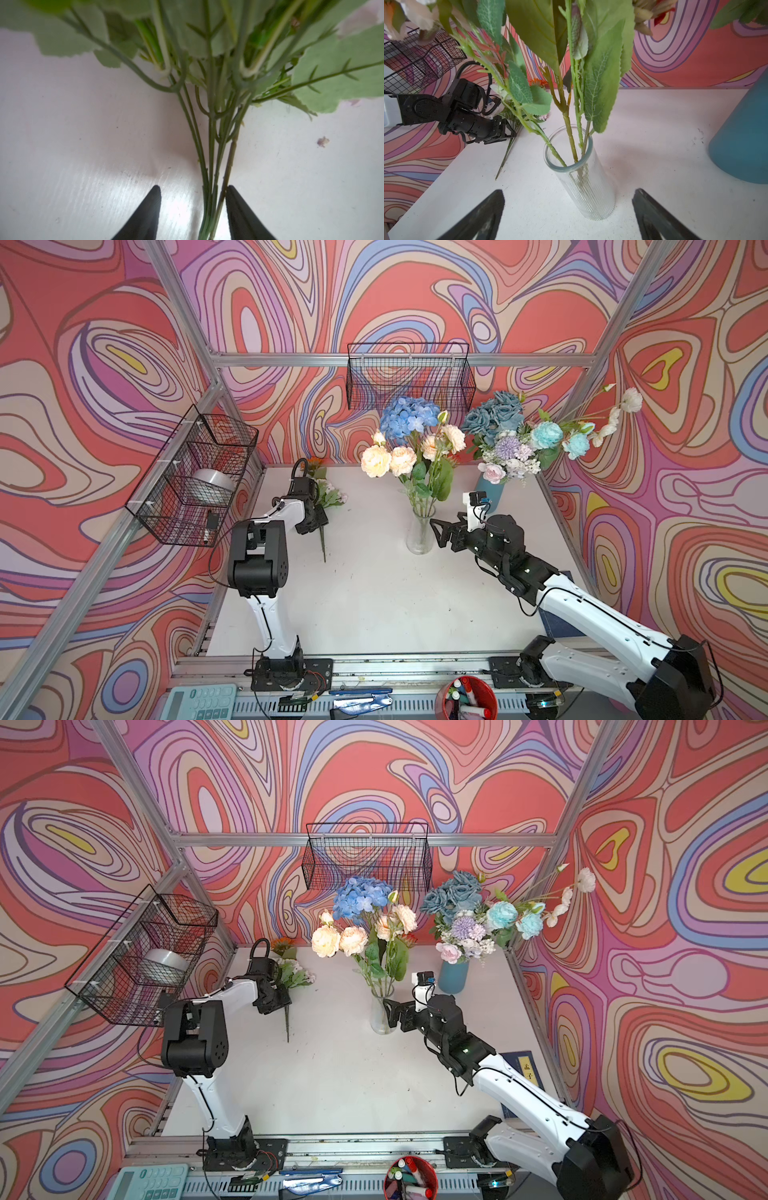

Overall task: Arrange the flowers into the vase
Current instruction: 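Release the roses with the right gripper while the left grasps the greenery bunch, then lift the greenery bunch with the left gripper and carry it toward the glass vase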

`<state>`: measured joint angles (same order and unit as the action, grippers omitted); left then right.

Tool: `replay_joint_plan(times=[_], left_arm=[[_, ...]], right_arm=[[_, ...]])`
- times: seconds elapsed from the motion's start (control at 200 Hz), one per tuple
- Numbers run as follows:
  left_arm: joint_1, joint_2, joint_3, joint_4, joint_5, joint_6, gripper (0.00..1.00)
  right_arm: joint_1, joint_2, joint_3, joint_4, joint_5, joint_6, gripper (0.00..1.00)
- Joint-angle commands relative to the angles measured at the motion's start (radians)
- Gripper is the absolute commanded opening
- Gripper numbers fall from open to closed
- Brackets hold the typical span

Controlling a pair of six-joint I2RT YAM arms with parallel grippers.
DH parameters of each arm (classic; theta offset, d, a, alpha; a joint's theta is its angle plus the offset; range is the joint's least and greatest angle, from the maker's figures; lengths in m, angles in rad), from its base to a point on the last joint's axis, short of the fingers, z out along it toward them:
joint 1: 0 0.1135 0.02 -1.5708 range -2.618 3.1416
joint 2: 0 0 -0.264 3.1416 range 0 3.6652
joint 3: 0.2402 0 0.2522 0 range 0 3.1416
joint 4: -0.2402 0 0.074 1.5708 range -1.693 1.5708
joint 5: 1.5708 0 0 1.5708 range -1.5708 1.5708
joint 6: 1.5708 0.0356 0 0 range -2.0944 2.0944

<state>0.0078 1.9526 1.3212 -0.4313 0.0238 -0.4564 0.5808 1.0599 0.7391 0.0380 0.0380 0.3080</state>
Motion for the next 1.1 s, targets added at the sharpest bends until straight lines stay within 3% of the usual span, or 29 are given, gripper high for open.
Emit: replay_joint_plan(times=[0.0,0.075,0.32,0.701,0.801,1.007,1.097], left_arm=[[0.008,0.035,0.041,-0.066,-0.022,-0.02,0.52],[0.008,0.044,0.046,-0.066,-0.004,-0.024,0.5],[-0.003,0.084,0.046,-0.064,0.103,-0.03,0.22],[-0.164,-0.014,-0.152,0.022,0.097,-0.065,0.05],[-0.205,-0.042,-0.2,0.043,0.101,-0.086,0.1],[-0.213,-0.15,-0.259,0.046,0.094,-0.11,0.51],[-0.213,-0.214,-0.257,0.026,0.066,-0.101,0.55]], right_arm=[[-0.005,-0.017,-0.013,0.011,0.018,-0.012,0.98],[-0.005,-0.018,-0.014,0.013,0.019,-0.012,0.98],[-0.005,-0.018,-0.004,0.013,0.035,-0.018,0.99],[-0.005,0.001,0.004,0.027,0.033,-0.01,0.98],[-0.006,0.008,0.009,0.022,0.03,-0.014,0.98],[-0.006,-0.007,0.011,0.006,0.033,-0.017,0.98],[-0.006,-0.015,0.008,0.005,0.036,-0.017,0.98]])
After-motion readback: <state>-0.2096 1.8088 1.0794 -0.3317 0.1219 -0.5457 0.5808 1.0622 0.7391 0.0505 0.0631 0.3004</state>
